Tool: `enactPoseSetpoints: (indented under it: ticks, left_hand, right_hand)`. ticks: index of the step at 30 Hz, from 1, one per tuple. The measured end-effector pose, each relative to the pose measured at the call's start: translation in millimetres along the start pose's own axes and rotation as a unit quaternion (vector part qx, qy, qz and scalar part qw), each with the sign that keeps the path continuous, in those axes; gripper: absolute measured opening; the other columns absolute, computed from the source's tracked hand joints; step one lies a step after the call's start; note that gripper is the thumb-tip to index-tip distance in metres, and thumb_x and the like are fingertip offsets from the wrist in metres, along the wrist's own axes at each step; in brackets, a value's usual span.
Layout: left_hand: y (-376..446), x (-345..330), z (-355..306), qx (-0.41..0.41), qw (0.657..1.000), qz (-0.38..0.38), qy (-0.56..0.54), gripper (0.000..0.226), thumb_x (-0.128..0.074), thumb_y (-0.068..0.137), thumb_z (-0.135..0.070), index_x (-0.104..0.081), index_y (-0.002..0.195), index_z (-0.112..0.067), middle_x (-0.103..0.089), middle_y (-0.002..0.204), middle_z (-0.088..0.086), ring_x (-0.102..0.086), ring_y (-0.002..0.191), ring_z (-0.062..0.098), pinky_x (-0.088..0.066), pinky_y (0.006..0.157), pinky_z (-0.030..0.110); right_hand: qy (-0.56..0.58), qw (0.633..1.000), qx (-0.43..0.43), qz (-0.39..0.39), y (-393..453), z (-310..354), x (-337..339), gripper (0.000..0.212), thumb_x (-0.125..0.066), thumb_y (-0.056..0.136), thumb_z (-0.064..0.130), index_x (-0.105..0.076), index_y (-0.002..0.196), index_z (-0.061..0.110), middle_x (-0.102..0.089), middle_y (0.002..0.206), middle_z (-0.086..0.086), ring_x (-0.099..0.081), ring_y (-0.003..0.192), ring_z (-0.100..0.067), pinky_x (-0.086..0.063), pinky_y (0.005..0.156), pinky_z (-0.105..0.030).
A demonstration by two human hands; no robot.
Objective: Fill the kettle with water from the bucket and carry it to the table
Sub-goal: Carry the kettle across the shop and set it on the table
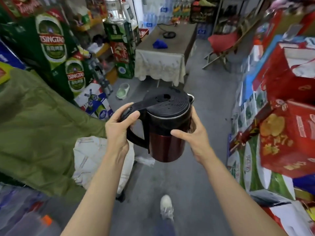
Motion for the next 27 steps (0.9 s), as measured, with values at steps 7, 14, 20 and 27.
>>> enactPoseSetpoints:
  ticks: [7,14,20,27]
  left_hand:
    - [115.1,-102.5,38.9,0.042,0.997,0.054,0.024,0.047,-0.087,0.052,-0.026,-0.076,0.098,-0.022,-0.074,0.091,-0.003,-0.064,0.083,0.015,-0.050,0.076,0.027]
    - [226.5,-206.9,74.0,0.038,0.995,0.090,0.029,0.048,-0.083,0.056,-0.026,-0.075,0.102,-0.018,-0.071,0.086,-0.004,-0.061,0.069,0.007,-0.048,0.068,0.020]
    - [328.5,-295.0,114.2,0.045,0.996,0.071,-0.003,0.036,-0.080,0.067,-0.013,-0.073,0.102,-0.019,-0.076,0.089,-0.007,-0.067,0.079,0.008,-0.051,0.073,0.021]
    - [456.6,-367.8,137.7,0.040,0.998,0.047,-0.026,0.037,-0.085,0.061,-0.014,-0.077,0.096,-0.023,-0.075,0.091,-0.003,-0.063,0.086,0.019,-0.052,0.080,0.029]
  right_hand:
    - [-0.017,0.998,-0.019,-0.065,116.8,-0.1,76.8,0.105,-0.085,0.066,-0.005,-0.032,0.154,0.020,-0.055,0.145,0.008,-0.050,0.134,-0.009,-0.034,0.117,-0.043]
    - [-0.018,0.996,-0.008,-0.093,241.0,2.8,149.1,0.101,-0.085,0.066,-0.005,-0.037,0.150,0.025,-0.057,0.141,0.011,-0.051,0.133,-0.006,-0.036,0.116,-0.038]
    - [-0.020,0.997,-0.018,-0.067,374.3,3.0,215.9,0.106,-0.089,0.063,0.003,-0.034,0.153,0.019,-0.053,0.147,0.006,-0.048,0.136,-0.010,-0.036,0.115,-0.037]
    - [-0.026,0.999,-0.001,-0.034,526.6,6.9,255.7,0.092,-0.084,0.066,-0.006,-0.044,0.145,0.021,-0.061,0.138,0.008,-0.053,0.131,-0.011,-0.041,0.108,-0.030]
Point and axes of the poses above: each hand's wrist, its own y-axis towards the middle knuckle, its own x-axis out of the back of the hand, z = x × y, the point moved 2 cm from there along y, towards the middle knuckle
